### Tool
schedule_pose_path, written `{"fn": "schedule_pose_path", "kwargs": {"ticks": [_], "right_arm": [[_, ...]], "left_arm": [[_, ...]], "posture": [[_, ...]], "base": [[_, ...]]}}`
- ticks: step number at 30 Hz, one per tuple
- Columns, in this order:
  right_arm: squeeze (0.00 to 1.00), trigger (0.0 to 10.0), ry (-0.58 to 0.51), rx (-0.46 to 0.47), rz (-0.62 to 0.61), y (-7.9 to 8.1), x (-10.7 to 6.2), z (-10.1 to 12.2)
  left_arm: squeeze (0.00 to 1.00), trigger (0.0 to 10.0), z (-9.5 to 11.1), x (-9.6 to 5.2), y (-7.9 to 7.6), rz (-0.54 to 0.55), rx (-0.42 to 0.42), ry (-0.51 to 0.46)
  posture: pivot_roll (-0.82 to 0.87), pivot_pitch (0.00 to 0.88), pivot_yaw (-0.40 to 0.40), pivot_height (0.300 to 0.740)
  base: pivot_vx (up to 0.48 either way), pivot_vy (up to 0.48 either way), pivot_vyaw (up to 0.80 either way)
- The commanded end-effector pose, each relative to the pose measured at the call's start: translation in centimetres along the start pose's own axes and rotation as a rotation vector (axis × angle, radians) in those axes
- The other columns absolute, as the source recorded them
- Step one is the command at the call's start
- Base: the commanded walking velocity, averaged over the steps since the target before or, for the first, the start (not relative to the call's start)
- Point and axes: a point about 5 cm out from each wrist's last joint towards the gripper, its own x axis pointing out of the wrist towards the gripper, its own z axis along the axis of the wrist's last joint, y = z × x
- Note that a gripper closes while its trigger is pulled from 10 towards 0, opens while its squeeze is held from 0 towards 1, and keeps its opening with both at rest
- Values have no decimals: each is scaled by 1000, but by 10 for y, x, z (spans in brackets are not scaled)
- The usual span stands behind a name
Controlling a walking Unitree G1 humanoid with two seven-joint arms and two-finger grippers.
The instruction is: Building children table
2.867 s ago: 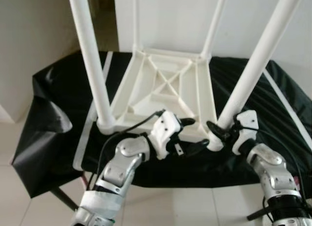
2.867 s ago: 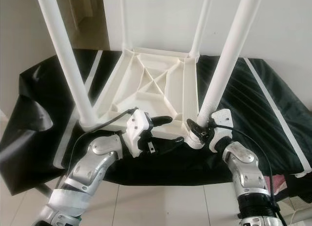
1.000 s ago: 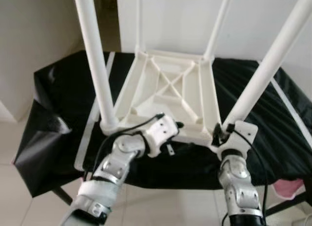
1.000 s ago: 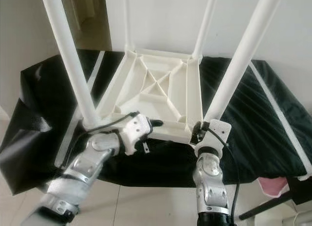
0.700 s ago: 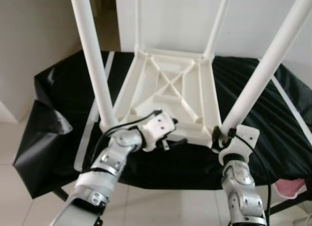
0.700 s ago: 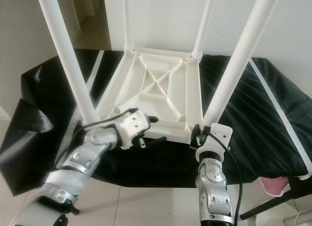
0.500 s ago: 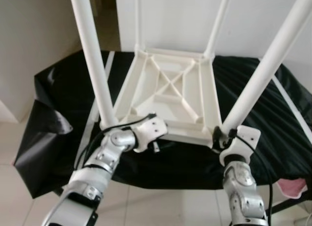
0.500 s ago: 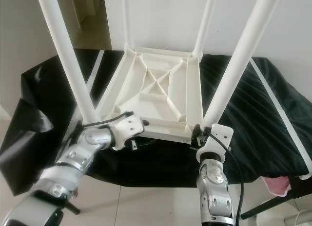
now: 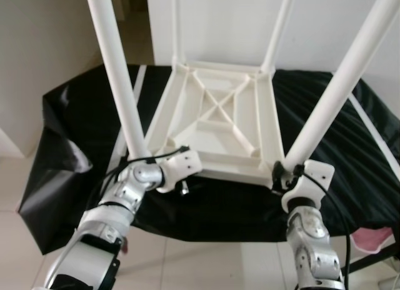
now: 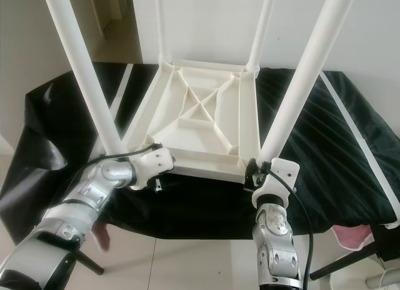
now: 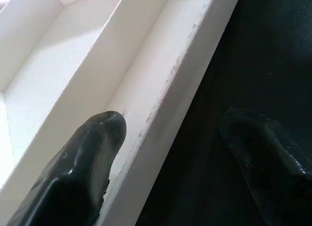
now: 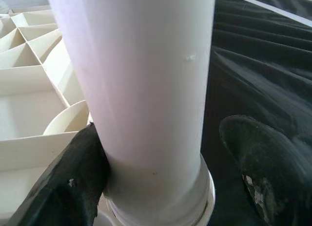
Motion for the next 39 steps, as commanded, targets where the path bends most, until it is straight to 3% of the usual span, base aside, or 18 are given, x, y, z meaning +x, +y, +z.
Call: {"fn": "schedule_pose_path", "kwargs": {"ticks": [1, 2, 3, 4, 5, 7, 9, 12, 19, 26, 31, 39], "right_arm": [[0, 10000, 31, 7, 27, 0, 5, -3], [0, 10000, 31, 7, 27, 0, 5, -3], [0, 10000, 37, -1, 71, 1, 10, -2], [0, 10000, 37, -1, 71, 1, 10, -2], [0, 10000, 39, -8, 104, 2, 15, -1], [0, 10000, 39, -8, 104, 2, 15, -1], [0, 10000, 39, -30, 158, 4, 24, 3], [0, 10000, 35, -45, 203, 7, 30, 6], [0, 10000, 32, -50, 261, 12, 39, 7], [0, 10000, 33, -63, 315, 18, 46, 4], [0, 10000, 51, -75, 379, 29, 50, -2], [0, 10000, 41, -78, 439, 37, 48, -2]], "left_arm": [[0, 10000, -14, -6, 7, 267, -47, 44], [0, 10000, -14, -6, 7, 267, -47, 44], [0, 10000, -19, -10, -3, 172, -76, 41], [0, 10000, -19, -10, -3, 172, -76, 41], [0, 10000, -21, -13, -10, 105, -87, 35], [0, 10000, -21, -13, -10, 105, -87, 35], [0, 10000, -27, -22, -25, -24, -108, 31], [0, 10000, -32, -27, -30, -70, -146, 40], [0, 10000, -40, -36, -34, -86, -226, 69], [0, 10000, -49, -47, -39, -57, -196, 110], [0, 10000, -59, -61, -36, -32, -208, 151], [0, 10000, -67, -72, -32, 6, -215, 189]], "posture": [[-66, 14, 5, 740], [-66, 14, 5, 740], [-60, 15, 4, 740], [-60, 15, 4, 740], [-55, 15, 2, 740], [-55, 15, 2, 740], [-43, 16, -6, 740], [-38, 15, -11, 740], [-31, 18, -19, 740], [-27, 21, -20, 740], [-22, 24, -21, 740], [-14, 28, -24, 740]], "base": [[0, 0, 0], [0, 0, 0], [0, 0, 0], [0, 0, 0], [0, 0, 0], [0, 0, 0], [0, 0, 0], [0, 0, 0], [0, 0, 0], [0, 0, 0], [0, 0, 0], [0, 0, 0]]}}
